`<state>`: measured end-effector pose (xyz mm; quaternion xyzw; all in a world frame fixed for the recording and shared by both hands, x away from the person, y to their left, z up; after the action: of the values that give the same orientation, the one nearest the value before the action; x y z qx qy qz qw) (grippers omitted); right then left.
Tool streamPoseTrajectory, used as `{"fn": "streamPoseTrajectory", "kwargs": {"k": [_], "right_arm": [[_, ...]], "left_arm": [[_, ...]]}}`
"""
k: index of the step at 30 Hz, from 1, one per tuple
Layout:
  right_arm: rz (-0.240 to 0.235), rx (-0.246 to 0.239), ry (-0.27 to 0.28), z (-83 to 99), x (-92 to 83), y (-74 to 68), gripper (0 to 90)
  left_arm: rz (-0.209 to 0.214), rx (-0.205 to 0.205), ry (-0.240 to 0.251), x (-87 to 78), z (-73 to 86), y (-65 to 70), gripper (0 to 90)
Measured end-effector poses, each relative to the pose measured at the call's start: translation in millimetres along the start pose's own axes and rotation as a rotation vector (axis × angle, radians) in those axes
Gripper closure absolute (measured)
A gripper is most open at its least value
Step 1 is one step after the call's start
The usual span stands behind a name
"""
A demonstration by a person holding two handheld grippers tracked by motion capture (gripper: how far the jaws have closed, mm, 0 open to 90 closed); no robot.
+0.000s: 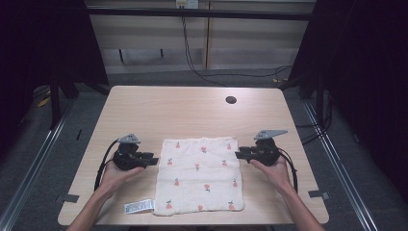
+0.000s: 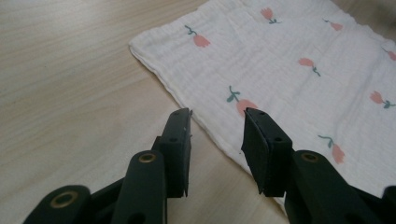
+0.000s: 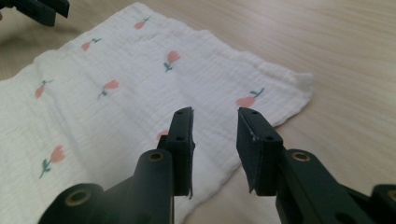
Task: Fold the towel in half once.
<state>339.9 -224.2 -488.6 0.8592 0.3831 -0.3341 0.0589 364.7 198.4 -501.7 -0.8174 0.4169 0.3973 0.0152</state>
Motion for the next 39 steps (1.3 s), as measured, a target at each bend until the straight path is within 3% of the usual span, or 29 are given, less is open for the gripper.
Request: {"fn": "streamPoseTrajectory", "kwargs": {"k": [1, 4, 9, 12, 14, 19, 21, 23, 25, 28, 30, 37, 39], "right_arm": [[0.01, 0.005, 0.003, -1.7, 1.1, 4.8, 63.9], [0.004, 0.022, 0.0, -5.5, 7.4, 18.4, 60.5], [0.064, 0.022, -0.026, -10.6, 24.0, 36.5, 60.8], [0.084, 0.006, -0.071, -14.6, 36.2, 43.1, 59.3], [0.094, -0.003, -0.09, -19.2, 43.6, 47.5, 59.6], [0.108, 0.02, -0.095, -24.4, 57.1, 58.7, 62.8], [0.105, 0.028, -0.095, -22.9, 62.1, 61.3, 62.5], [0.087, 0.043, -0.09, -22.3, 66.3, 61.0, 63.8], [0.095, 0.039, -0.098, -22.3, 69.4, 59.0, 70.1], [0.096, 0.052, -0.093, -19.7, 70.7, 60.4, 80.6], [0.09, 0.074, -0.082, -17.9, 69.6, 60.8, 85.5], [0.053, 0.082, -0.025, -18.3, 57.6, 58.4, 87.8], [0.052, 0.088, -0.018, -18.1, 56.2, 59.2, 87.8]], "left_arm": [[0.003, -0.021, 0.013, 1.5, -1.5, -2.9, 61.4], [0.003, -0.018, 0.012, 5.9, -6.9, -7.7, 61.6], [-0.006, -0.01, 0.017, 12.1, -16.1, -12.6, 61.5], [-0.02, -0.003, 0.019, 15.4, -22.1, -17.6, 61.6], [-0.016, -0.023, 0.038, 17.1, -25.9, -21.1, 62.5], [-0.015, -0.021, 0.045, 25.0, -30.6, -25.2, 61.8], [-0.015, -0.028, 0.045, 28.0, -32.4, -27.0, 61.5], [-0.046, -0.045, 0.072, 31.0, -33.8, -29.4, 62.8], [-0.038, -0.076, 0.089, 35.9, -34.1, -31.2, 64.6], [-0.048, -0.052, 0.06, 41.3, -35.9, -29.7, 62.6], [-0.031, -0.04, 0.047, 41.8, -37.9, -30.0, 60.1], [-0.039, -0.063, 0.027, 49.8, -34.6, -41.0, 58.3], [-0.017, -0.055, 0.026, 52.7, -34.1, -42.1, 60.0]]}}
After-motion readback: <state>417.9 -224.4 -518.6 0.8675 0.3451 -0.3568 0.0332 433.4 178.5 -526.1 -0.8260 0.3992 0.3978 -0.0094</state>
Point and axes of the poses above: each handheld gripper's, and its own axes: x roughly forward along the jaws, z roughly out of its underside, y roughly to its right, the point moved 3 cm from there along x, roughly forward along the jaws, and after that the axes turned 4 degrees about -x, right-handed, at the moved point
